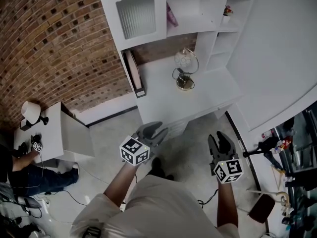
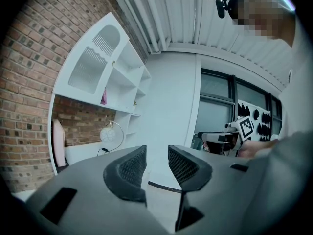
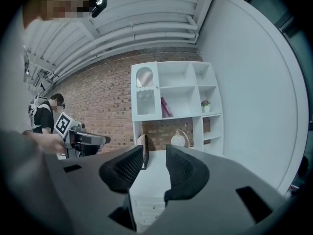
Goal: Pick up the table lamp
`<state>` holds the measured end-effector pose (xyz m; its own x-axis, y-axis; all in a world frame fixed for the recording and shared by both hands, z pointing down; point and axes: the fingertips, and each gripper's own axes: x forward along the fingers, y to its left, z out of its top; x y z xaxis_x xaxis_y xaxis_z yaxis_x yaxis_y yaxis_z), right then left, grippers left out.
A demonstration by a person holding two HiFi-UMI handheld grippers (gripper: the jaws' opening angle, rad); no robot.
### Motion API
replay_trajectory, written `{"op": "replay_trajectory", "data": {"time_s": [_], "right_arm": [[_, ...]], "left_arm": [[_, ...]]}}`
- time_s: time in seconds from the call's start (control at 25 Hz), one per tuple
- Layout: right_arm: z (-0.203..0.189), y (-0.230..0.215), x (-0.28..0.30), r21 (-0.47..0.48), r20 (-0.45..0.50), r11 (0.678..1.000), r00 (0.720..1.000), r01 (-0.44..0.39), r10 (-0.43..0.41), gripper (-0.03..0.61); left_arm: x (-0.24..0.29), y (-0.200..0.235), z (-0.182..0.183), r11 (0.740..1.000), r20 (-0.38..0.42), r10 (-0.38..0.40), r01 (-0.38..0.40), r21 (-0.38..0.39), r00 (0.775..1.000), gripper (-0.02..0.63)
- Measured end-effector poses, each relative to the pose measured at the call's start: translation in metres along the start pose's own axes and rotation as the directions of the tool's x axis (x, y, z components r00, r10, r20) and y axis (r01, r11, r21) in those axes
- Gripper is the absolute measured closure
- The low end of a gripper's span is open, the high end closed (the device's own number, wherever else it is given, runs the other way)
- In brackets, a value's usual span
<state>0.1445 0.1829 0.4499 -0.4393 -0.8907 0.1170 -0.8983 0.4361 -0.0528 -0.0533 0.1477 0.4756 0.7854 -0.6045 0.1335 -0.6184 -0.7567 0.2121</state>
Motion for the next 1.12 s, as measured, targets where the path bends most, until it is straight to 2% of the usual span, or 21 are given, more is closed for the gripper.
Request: {"op": "replay_trajectory", "data": {"time_s": [0.4,0.72,0.92,1.12], "right_arm": [[-0.009,-0.025,0.032,0.015,-0.022,1.000,0.999,0.026,-0.026,0.425],[-0.003,-0.058,0.095,0.018,-0.040,0.999,0.998,0.040,-0.039,0.425],[-0.002,-0.077,0.139,0.016,-0.060,0.998,0.997,0.058,-0.057,0.425],[-0.006,-0.093,0.179,0.038,-0.087,0.996,0.993,0.087,-0.083,0.425]], "left_arm": [[0.035,0.031,-0.004,1.000,-0.014,-0.019,0.018,-0.023,1.000,0.459],[0.091,0.083,0.010,0.998,-0.024,-0.049,0.048,-0.033,0.999,0.460],[0.125,0.123,0.019,0.998,-0.048,-0.058,0.058,-0.003,0.997,0.460],[0.151,0.160,0.026,0.996,-0.065,-0.094,0.094,-0.008,0.993,0.460]]}}
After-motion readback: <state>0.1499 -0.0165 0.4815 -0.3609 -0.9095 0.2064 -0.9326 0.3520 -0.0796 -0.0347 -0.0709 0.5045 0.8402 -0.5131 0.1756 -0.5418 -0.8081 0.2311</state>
